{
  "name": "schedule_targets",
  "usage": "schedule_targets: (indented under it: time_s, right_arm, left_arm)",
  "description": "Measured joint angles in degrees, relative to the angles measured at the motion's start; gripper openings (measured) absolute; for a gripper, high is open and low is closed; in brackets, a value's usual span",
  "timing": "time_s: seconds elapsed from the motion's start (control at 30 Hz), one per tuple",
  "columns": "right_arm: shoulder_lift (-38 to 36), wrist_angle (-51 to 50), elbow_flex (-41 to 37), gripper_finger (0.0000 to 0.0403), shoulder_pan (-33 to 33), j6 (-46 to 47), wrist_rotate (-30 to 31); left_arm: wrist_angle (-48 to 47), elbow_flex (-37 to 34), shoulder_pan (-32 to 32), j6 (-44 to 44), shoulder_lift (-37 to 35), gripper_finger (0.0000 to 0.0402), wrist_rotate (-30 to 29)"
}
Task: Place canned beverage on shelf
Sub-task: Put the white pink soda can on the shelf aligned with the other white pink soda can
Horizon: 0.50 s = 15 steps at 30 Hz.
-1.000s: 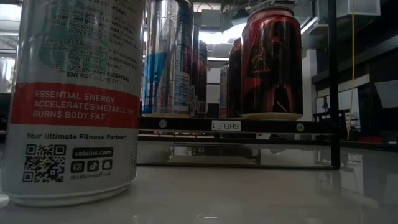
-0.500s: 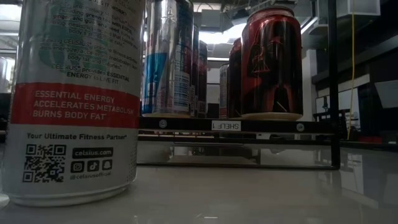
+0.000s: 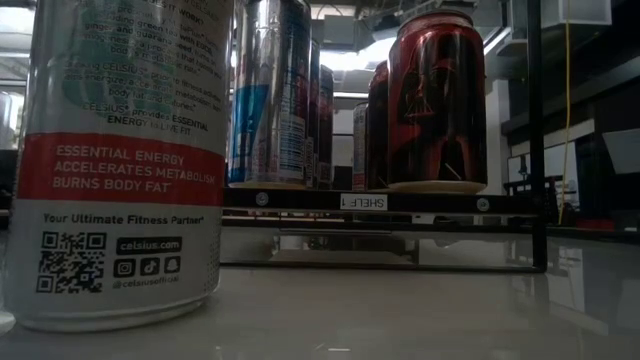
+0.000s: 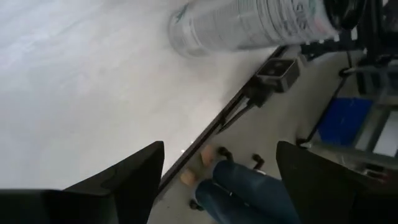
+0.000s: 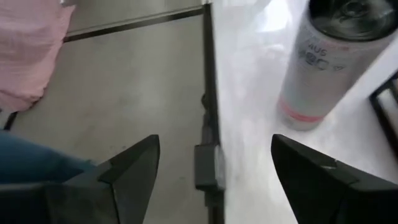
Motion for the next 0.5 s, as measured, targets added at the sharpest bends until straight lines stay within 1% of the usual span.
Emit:
schedule_targets:
  time_s: [0.1, 0.3, 0.4, 0.5]
  right_arm:
    - [0.2, 0.0, 0.0, 0.0298, 0.0, 0.1, 3.3]
    - [0.2, 0.1, 0.0, 0.0298, -0.1, 0.1, 8.3]
    - [0.2, 0.1, 0.0, 0.0298, -0.3, 0.1, 9.4]
    - [0.2, 0.0, 0.0, 0.0298, -1.1, -0.1, 9.6]
  left_arm:
    - [0.4, 0.0, 1.4, 0.5, 0.8, 0.0305, 0.0]
    - [4.5, 0.0, 4.1, 3.5, 4.5, 0.0305, 1.6]
    - [5.5, 0.0, 4.8, 3.5, 6.2, 0.0305, 2.7]
    - [6.5, 0.0, 5.4, 3.5, 7.4, 0.0305, 2.7]
